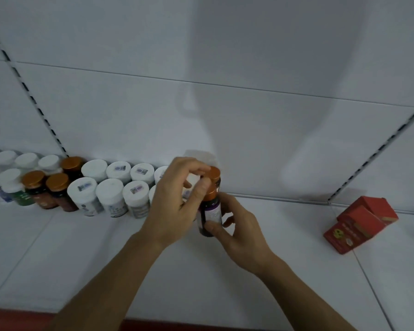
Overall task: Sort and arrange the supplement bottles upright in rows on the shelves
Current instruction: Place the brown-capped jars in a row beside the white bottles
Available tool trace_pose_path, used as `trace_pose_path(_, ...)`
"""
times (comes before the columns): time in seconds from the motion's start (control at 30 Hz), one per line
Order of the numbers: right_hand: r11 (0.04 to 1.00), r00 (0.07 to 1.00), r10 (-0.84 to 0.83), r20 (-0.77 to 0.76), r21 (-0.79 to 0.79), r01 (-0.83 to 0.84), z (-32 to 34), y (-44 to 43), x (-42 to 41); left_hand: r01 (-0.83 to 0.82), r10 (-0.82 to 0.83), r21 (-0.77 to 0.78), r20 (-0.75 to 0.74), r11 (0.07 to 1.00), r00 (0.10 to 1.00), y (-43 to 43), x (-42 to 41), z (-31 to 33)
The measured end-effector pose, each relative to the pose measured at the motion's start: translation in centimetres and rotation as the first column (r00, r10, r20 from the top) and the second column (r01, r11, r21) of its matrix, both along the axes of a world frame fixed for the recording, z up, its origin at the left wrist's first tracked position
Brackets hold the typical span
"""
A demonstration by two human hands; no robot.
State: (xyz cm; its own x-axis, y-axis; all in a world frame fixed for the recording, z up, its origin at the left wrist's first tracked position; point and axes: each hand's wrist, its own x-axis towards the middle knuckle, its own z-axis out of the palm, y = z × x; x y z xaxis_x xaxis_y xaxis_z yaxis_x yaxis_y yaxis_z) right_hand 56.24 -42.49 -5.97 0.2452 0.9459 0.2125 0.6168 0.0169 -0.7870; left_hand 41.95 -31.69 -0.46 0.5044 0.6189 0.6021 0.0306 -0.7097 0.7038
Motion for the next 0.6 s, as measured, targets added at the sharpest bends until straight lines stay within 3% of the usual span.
trace_pose_path(0.1,0.988,0.988,-0.152,-0.040,-0.009,0.152,-1.2,0.4,0.3,-0.074,0.098,0.116,-0.216,0.990,0.971,3.7,-1.6,-1.0)
trace_pose_path(0.23,0.966,0.966,-0.258,-0.029,-0.030,0.257,-2.7,2.3,0.2,-0.003,0.124,0.220,-0.540,0.976,0.833,5.9,-2.4,-3.4)
trace_pose_path(0.47,0.928,0.914,-0.371,-0.161,-0.088,0.362,-2.9,3.8,-0.9,-0.021,0.175,0.267,-0.570,0.964,0.803,6.0,-2.6,-4.4)
trace_pose_path(0.6,0.937,0.916,-0.333,-0.223,-0.183,0.296,-2.1,3.1,-0.9,-0.010,0.154,0.249,-0.565,0.969,0.811,6.1,-2.6,-4.3)
